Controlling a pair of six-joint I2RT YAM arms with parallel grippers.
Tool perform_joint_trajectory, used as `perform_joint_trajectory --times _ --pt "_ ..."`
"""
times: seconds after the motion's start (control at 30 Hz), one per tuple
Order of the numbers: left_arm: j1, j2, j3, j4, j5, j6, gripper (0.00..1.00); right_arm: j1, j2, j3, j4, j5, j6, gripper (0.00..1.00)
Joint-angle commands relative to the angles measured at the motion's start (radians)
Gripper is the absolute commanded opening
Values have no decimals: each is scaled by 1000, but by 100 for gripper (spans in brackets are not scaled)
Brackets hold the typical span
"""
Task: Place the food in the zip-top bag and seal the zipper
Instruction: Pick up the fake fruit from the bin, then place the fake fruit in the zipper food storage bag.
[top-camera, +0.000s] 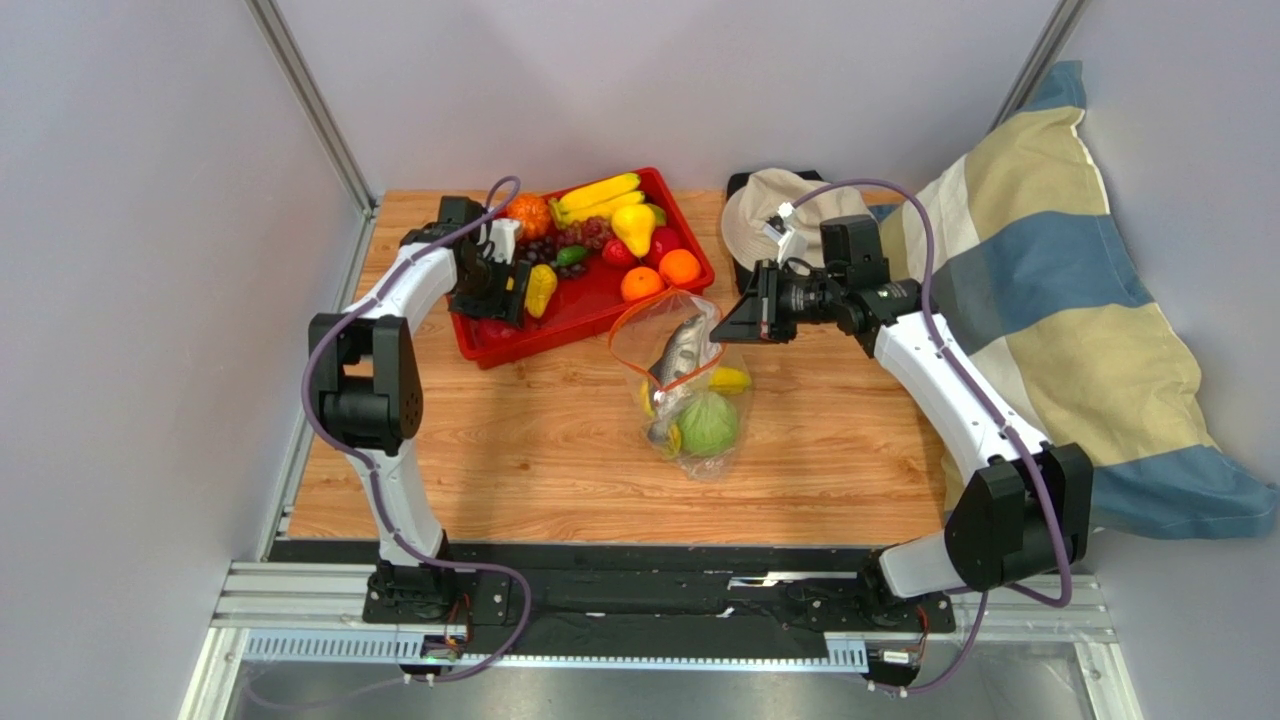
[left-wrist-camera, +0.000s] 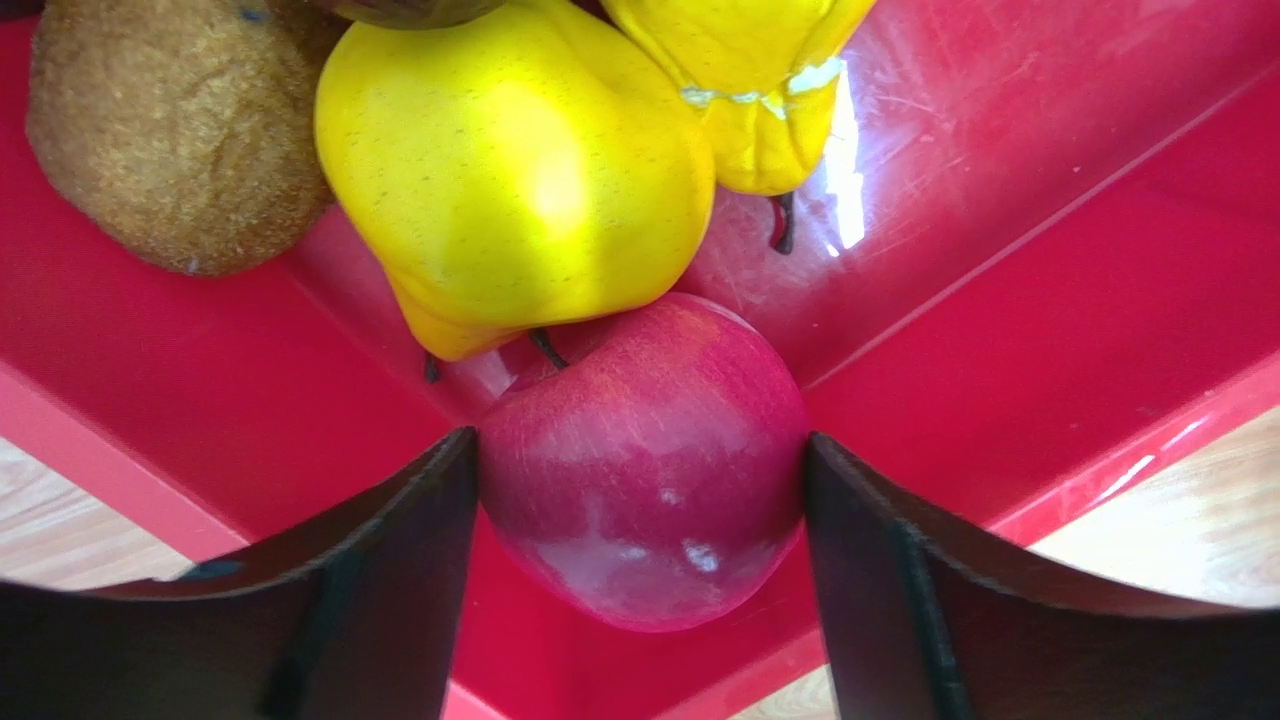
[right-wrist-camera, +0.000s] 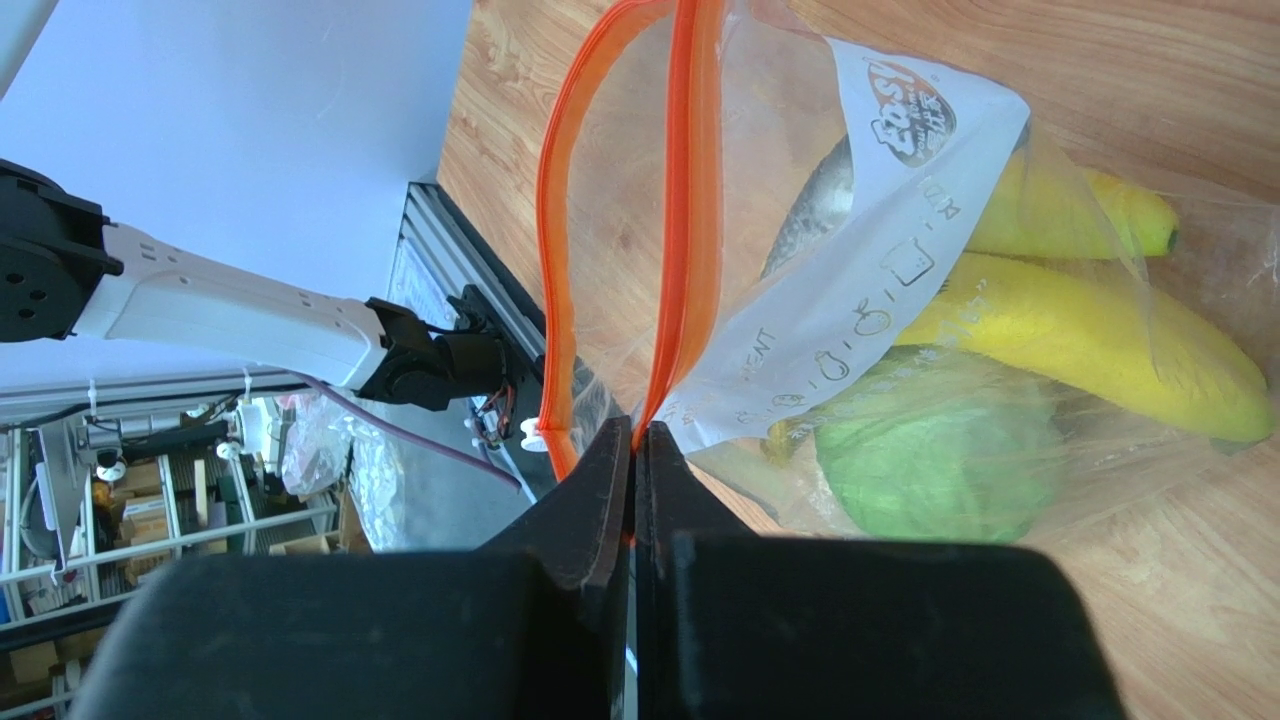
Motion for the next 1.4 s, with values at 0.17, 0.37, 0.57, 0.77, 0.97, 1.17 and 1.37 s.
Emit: perform_joint_trajectory --times 0.17,0.37,0.57,0.77,0.97,1.17,1.37 --pt "-11 -154 52 -74 32 -38 44 -2 11 61 3 1 -31 0" --pt "-63 -338 106 -53 296 -147 38 -2 17 58 12 -2 -29 0" --pt "-239 -350 149 6 486 -248 38 -2 17 64 16 -13 -26 0" --pt "-440 -278 126 82 532 -307 39 0 3 60 26 -16 -20 0" --pt "-577 -211 130 -121 535 -97 58 0 -11 67 21 -17 -20 0" --pt "-577 -218 139 -289 486 38 98 -2 -23 47 35 -31 -6 0" --pt "-364 -315 129 -144 558 -107 99 -2 -31 35 42 -37 -5 0"
